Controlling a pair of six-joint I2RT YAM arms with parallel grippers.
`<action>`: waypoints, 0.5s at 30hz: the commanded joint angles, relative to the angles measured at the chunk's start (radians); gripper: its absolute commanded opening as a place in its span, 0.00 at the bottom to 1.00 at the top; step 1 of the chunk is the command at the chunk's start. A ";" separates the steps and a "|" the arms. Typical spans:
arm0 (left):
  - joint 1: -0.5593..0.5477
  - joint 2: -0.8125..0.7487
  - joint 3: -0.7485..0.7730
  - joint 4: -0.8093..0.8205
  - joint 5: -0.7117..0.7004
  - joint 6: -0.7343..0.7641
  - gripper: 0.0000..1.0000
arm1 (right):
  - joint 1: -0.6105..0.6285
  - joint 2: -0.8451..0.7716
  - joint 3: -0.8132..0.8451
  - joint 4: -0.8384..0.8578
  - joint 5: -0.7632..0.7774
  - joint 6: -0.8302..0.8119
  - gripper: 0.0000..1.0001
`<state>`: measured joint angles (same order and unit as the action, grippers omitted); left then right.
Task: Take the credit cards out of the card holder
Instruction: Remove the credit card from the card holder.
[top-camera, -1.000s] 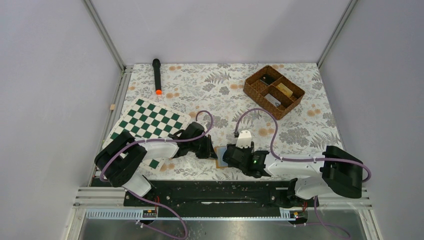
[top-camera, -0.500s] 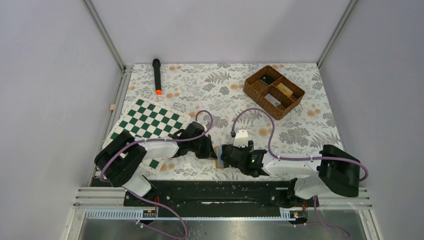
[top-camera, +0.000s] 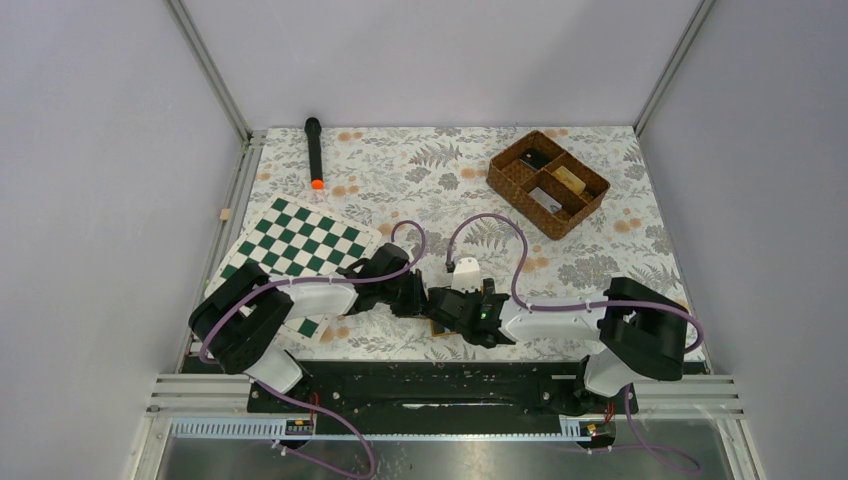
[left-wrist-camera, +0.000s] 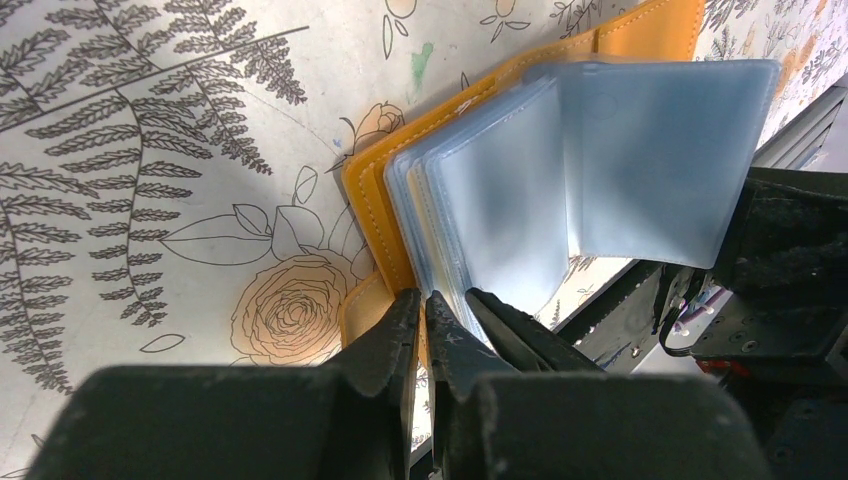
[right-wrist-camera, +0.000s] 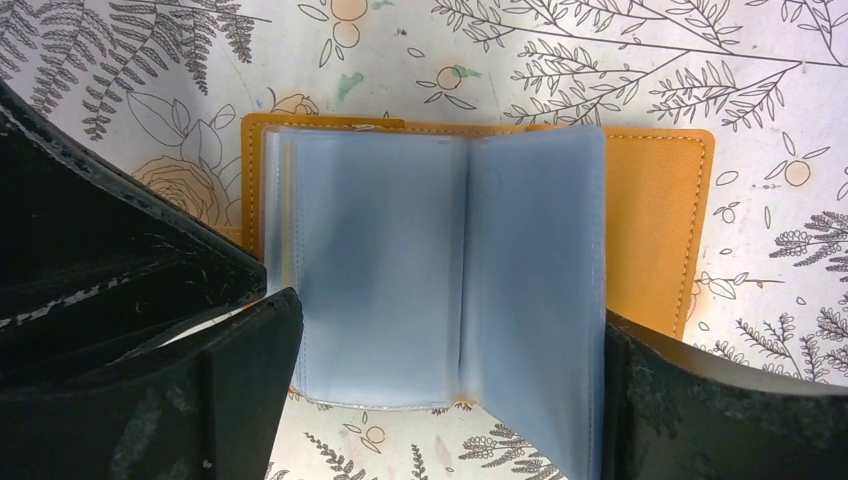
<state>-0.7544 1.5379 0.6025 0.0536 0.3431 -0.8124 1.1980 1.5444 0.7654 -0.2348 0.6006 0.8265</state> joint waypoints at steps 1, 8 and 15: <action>0.009 0.003 -0.014 -0.083 -0.058 0.035 0.08 | 0.003 0.025 0.025 -0.001 0.019 0.025 1.00; 0.007 -0.005 -0.026 -0.077 -0.061 0.032 0.08 | 0.005 0.040 0.016 0.017 0.001 0.039 0.99; 0.008 -0.005 -0.032 -0.074 -0.063 0.030 0.08 | 0.006 0.040 0.012 0.016 0.007 0.038 0.99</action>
<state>-0.7540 1.5379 0.6014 0.0551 0.3431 -0.8124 1.1980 1.5719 0.7658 -0.2115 0.5991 0.8452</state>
